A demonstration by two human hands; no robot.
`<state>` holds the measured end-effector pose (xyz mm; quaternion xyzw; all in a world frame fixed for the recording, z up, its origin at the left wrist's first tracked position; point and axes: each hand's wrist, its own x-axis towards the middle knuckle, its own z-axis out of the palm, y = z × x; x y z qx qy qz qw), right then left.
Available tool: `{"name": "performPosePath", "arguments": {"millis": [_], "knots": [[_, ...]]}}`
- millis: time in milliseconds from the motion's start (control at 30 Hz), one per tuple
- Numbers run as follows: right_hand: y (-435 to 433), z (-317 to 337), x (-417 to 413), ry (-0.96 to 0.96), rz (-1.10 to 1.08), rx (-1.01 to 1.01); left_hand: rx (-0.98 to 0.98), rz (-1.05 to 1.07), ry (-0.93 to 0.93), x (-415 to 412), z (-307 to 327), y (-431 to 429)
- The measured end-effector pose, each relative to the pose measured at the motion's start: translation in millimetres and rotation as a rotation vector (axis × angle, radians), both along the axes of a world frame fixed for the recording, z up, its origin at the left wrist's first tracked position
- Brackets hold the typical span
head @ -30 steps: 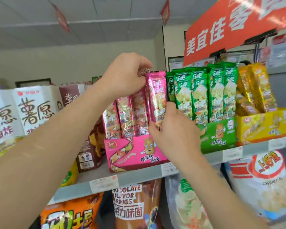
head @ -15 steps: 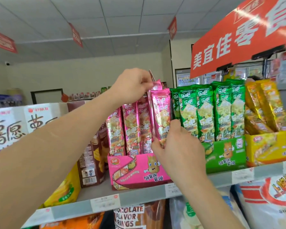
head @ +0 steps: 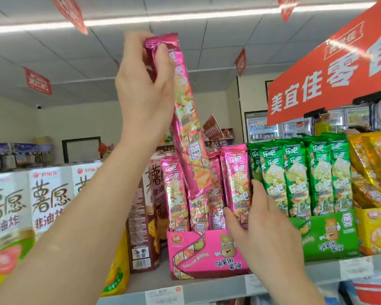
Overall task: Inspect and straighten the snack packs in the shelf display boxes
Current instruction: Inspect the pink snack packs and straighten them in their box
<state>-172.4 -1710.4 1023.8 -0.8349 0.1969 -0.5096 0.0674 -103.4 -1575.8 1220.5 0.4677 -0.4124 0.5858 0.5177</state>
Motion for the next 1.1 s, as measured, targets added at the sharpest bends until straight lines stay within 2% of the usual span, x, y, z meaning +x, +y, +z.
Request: {"name": "performPosePath", "arguments": {"millis": [200, 367, 433, 500, 533, 567, 633, 700, 833, 1000, 1100], "knots": [[-3.0, -4.7, 1.1, 0.061, 0.060, -0.015, 0.189, -0.172, 0.239, -5.5, -45.2, 4.9], [-2.8, -12.9, -13.4, -0.238, 0.251, -0.034, 0.250, -0.251, 0.316, -8.0, -82.3, -5.7], [2.1, -13.1, -14.4, -0.301, 0.609, 0.209, 0.251, -0.288, 0.321, -11.1, -93.2, -11.5], [10.4, -14.1, -14.6, -0.197, 1.044, 0.669, 0.221, -0.335, 0.337, -15.1, -101.8, -18.4], [14.8, -16.5, -16.0, -0.131, 1.157, 0.831, 0.195, -0.370, 0.352, -16.5, -105.4, -21.7], [19.1, -21.4, -19.0, -0.072, 1.212, 0.864, 0.167, -0.403, 0.369, -17.5, -108.8, -24.3], [28.0, -33.9, -26.8, -0.053, 1.219, 0.821, 0.131, -0.459, 0.410, -17.3, -113.9, -27.0], [30.0, -45.7, -32.5, -0.126, 1.117, 0.740, 0.133, -0.538, 0.486, -15.3, -115.4, -26.2], [29.5, -52.1, -29.4, -0.152, 0.974, 0.567, 0.177, -0.831, 0.717, -12.1, -110.8, -20.3], [33.9, -53.8, -37.0, -0.155, 1.076, 0.641, 0.197, -0.983, 0.809, -11.5, -110.7, -15.6], [35.1, -54.2, -41.4, -0.188, 1.039, 0.682, 0.189, -1.020, 0.811, -15.1, -110.7, -15.9]]}}
